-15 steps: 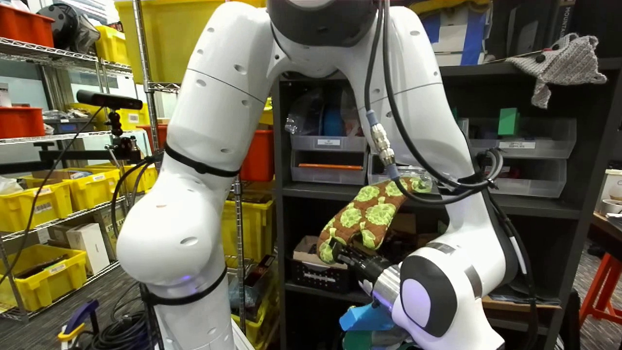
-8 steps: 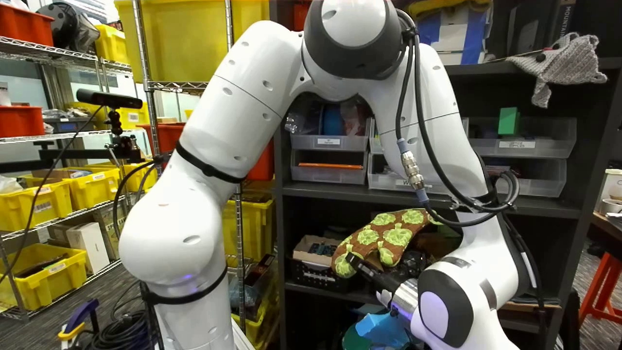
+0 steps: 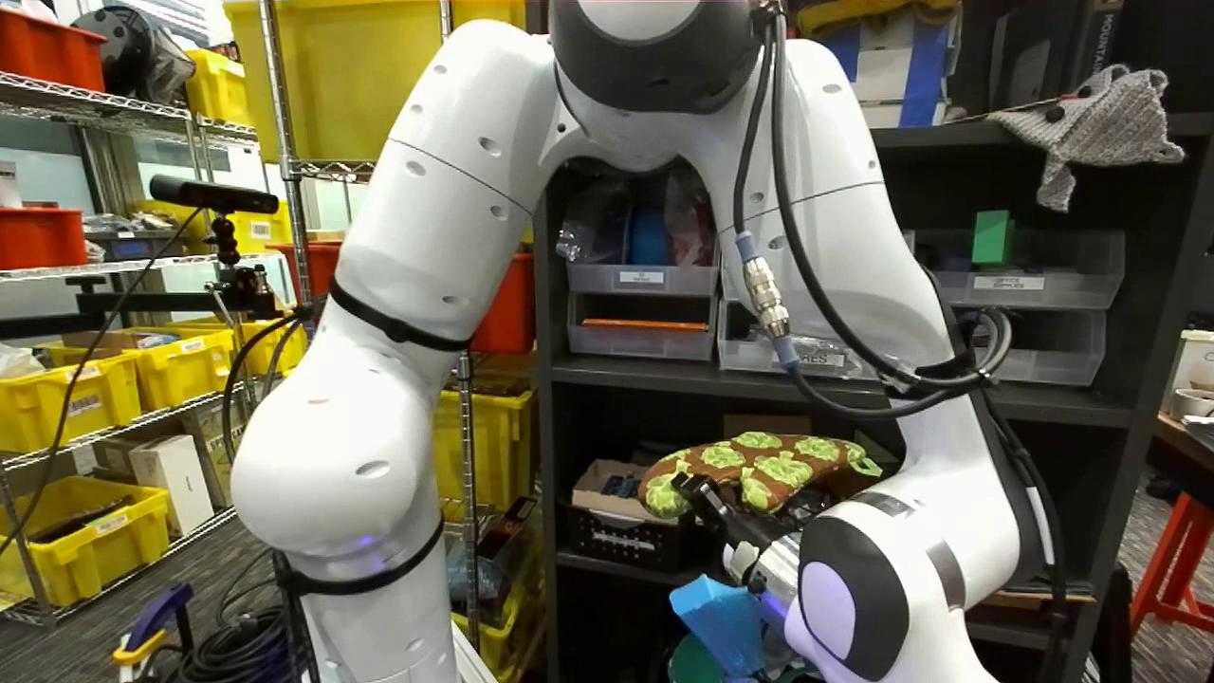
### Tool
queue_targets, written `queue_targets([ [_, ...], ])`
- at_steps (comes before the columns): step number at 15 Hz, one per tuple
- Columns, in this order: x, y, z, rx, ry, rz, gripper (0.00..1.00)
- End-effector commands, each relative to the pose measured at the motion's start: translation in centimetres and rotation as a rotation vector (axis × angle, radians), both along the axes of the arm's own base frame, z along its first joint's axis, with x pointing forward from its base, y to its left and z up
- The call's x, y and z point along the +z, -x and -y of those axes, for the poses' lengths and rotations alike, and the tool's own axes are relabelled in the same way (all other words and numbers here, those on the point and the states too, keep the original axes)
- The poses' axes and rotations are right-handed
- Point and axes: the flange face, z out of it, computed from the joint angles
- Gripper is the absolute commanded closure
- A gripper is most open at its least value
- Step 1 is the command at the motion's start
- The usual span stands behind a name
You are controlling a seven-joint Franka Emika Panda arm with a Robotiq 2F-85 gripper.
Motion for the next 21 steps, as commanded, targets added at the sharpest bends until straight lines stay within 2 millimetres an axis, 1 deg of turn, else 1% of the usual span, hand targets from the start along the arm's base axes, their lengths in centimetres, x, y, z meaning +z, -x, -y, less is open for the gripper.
queue_targets([
  [1,3.8,1.8,-0.9,-0.064,-0.054,-0.076,0.96],
  [5,6.1,3.4,-2.2,-0.1,-0.097,-0.113,0.96],
  [8,7.9,4.6,-3.4,-0.101,-0.126,-0.105,0.96],
  [11,9.5,5.3,-4.7,-0.092,-0.169,-0.083,0.96],
  [13,10.8,5.7,-5.5,-0.076,-0.211,-0.061,0.96],
  [17,13.4,6.8,-6.9,-0.055,-0.294,0.04,0.96],
  [18,13.7,6.0,-5.5,-0.051,-0.307,0.063,0.96],
  [21,14.6,6.2,-5.5,-0.046,-0.318,0.099,0.96],
])
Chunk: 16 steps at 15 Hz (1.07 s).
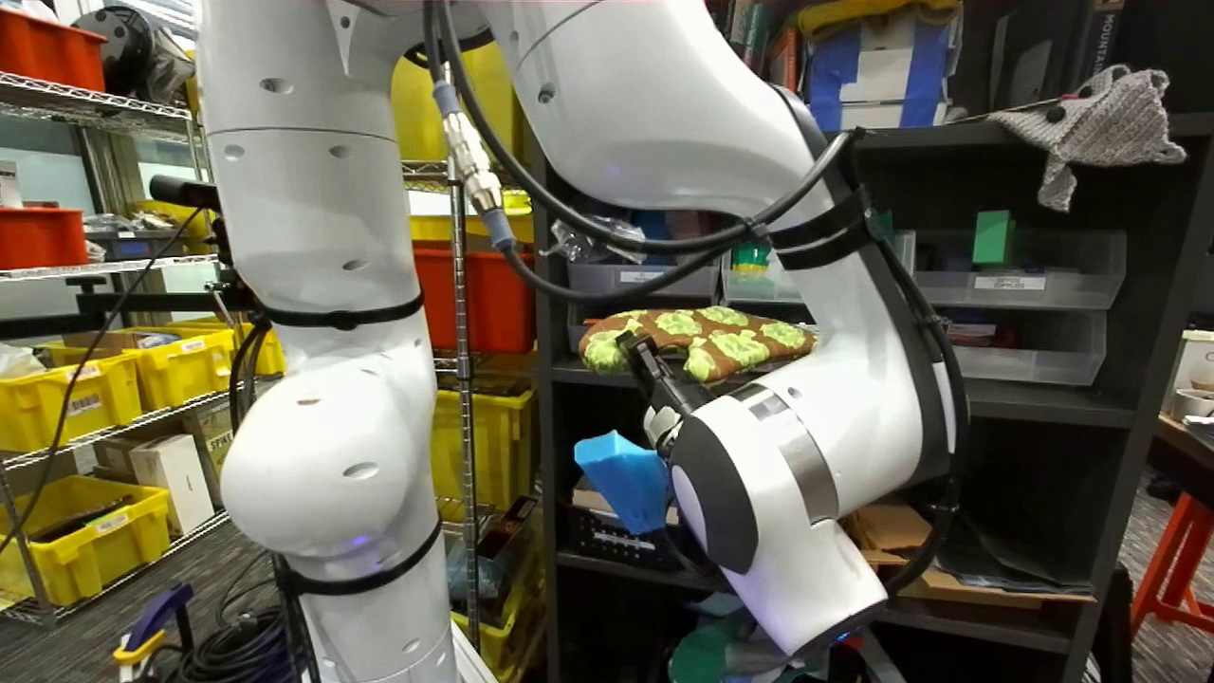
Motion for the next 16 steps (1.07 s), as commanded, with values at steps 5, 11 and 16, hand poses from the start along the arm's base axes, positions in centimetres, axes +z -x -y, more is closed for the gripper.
queue_targets([
  [5,1.3,-0.3,-0.6,-0.007,0.019,0.068,0.96],
  [11,-0.2,-1.5,-1.9,0.041,0.093,0.081,0.96],
  [16,-2.8,-3.1,-4.2,0.099,0.205,0.028,0.96],
])
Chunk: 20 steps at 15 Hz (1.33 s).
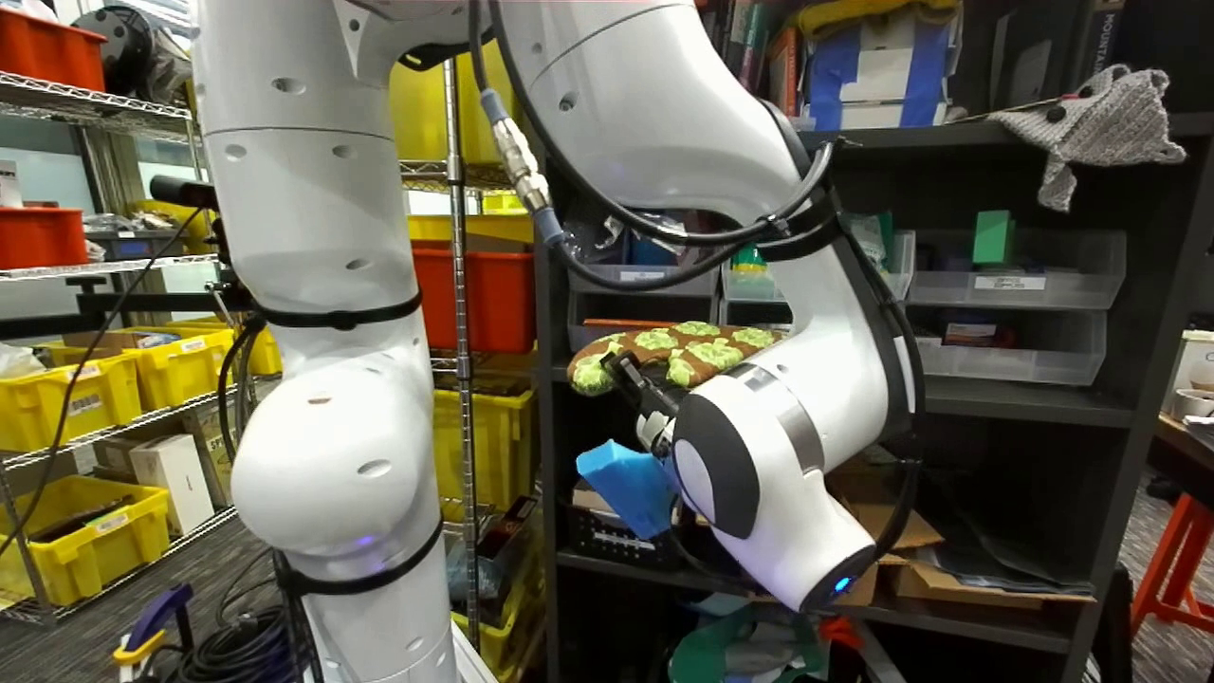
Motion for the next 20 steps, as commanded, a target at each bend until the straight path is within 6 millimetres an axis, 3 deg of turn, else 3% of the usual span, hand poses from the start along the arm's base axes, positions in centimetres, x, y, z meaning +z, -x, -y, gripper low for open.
queue_targets([
  [1,-1.8,-1.3,-1.9,0.042,0.075,-0.026,0.96],
  [12,-9.8,-4.0,-9.6,0.182,0.283,-0.233,0.96],
  [20,-14.0,-7.5,-11.1,0.17,0.333,-0.307,0.96],
])
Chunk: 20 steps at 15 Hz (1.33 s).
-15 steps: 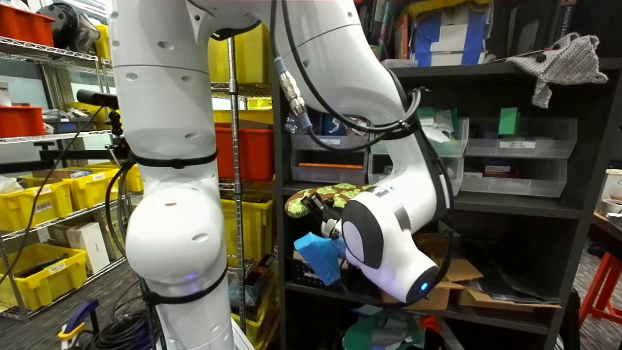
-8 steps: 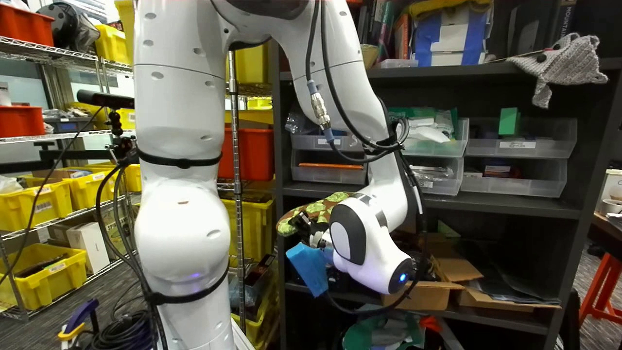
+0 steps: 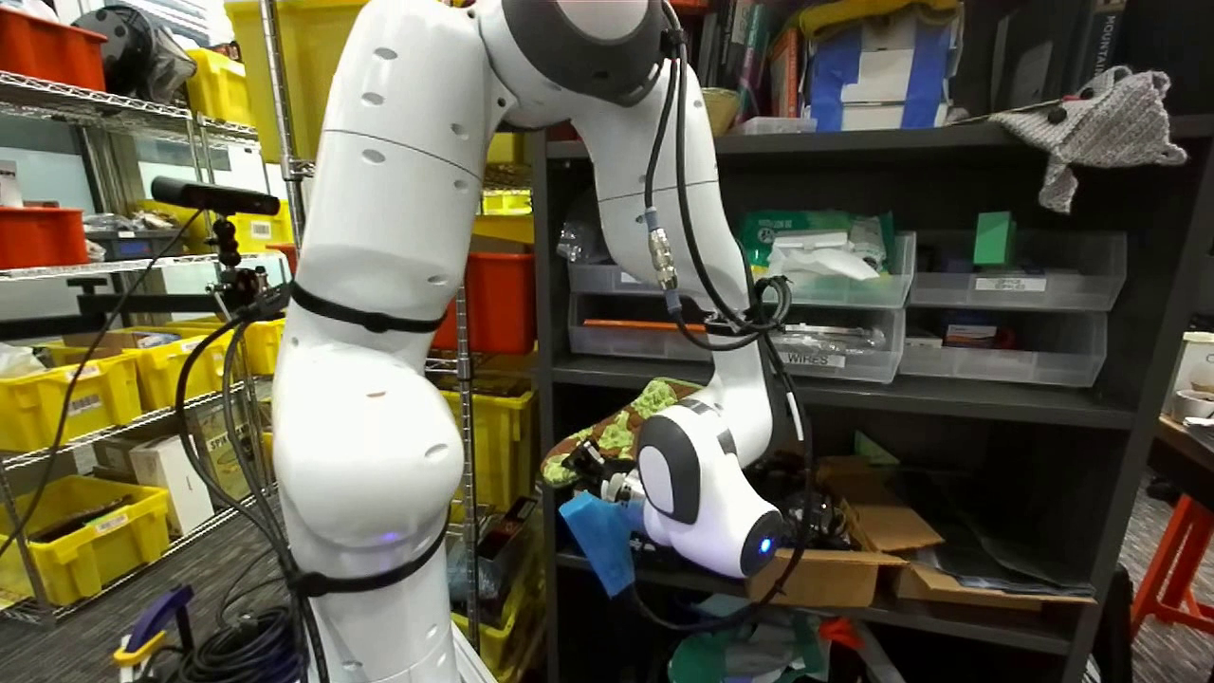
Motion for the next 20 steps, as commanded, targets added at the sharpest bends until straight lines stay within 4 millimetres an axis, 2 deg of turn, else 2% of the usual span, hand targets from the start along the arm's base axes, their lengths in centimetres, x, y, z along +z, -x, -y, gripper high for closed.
queue_targets([
  [1,-1.9,-2.8,-0.5,-0.009,0.027,-0.032,0.96],
  [10,-7.5,-8.3,0.1,-0.053,0.101,-0.1,0.96],
  [16,-9.5,-10.3,-0.4,-0.062,0.14,-0.115,0.96],
  [20,-10.2,-10.5,-1.2,-0.038,0.159,-0.107,0.96],
])
